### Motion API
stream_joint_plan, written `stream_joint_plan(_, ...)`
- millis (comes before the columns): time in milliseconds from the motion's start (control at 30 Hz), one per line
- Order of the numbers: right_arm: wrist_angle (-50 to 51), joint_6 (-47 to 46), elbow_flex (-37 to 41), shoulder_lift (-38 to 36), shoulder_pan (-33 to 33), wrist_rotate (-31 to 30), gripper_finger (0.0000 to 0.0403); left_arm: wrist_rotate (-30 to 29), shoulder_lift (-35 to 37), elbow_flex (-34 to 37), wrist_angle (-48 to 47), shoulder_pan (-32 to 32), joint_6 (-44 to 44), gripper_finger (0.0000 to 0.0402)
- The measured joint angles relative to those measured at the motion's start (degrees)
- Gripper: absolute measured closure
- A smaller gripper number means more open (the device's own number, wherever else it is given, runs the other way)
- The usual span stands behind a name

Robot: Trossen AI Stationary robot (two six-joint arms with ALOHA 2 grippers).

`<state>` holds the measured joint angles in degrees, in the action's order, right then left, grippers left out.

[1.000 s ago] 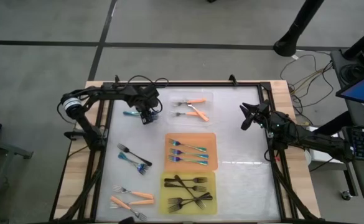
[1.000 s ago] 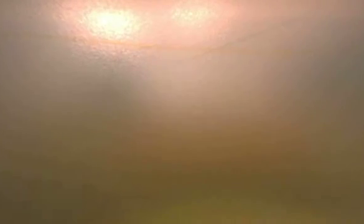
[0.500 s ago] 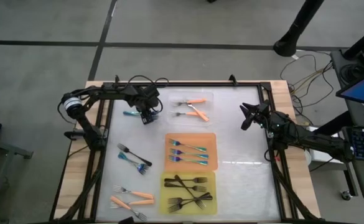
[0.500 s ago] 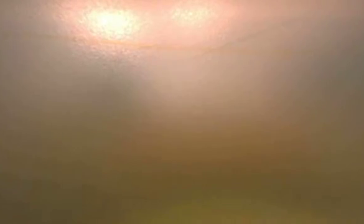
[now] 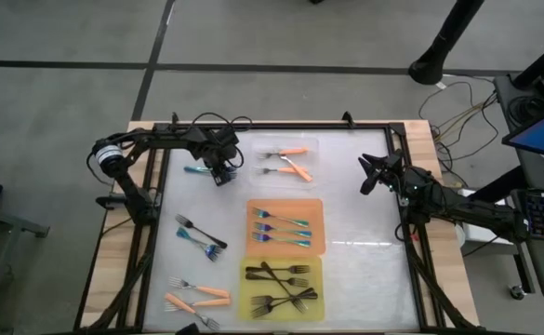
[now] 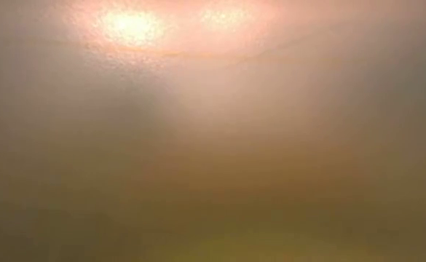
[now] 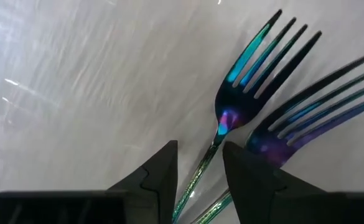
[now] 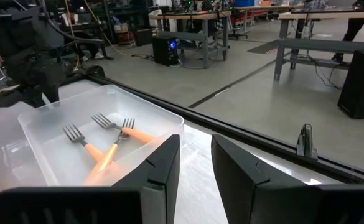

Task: Sort silverware by color (type)
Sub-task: Put the blue fork into the orange bin

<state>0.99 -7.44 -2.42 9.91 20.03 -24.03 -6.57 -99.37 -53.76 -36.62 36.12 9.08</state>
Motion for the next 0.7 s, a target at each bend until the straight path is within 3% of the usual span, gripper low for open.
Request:
stream_joint_plan(133,0.0,0.0,0.0,0.0,0.0,0.0,0.0319,0.0,0.0,0.0,0.0,0.0,0.5,0.0315)
stream_joint_plan(300,0.0,0.0,0.0,0.0,0.0,0.0,0.0319,-0.6,0.0,-0.1,0.6,-0.1,2.7,0.0391)
stream_joint_plan(600,0.0,0.0,0.0,0.0,0.0,0.0,0.0319,-2.1,-0.1,-1.2,0.3,0.0,3.4,0.0400)
stream_joint_plan(700,0.0,0.0,0.0,0.0,0.0,0.0,0.0319,-6.1,-0.3,-3.2,1.1,0.2,4.4,0.0400)
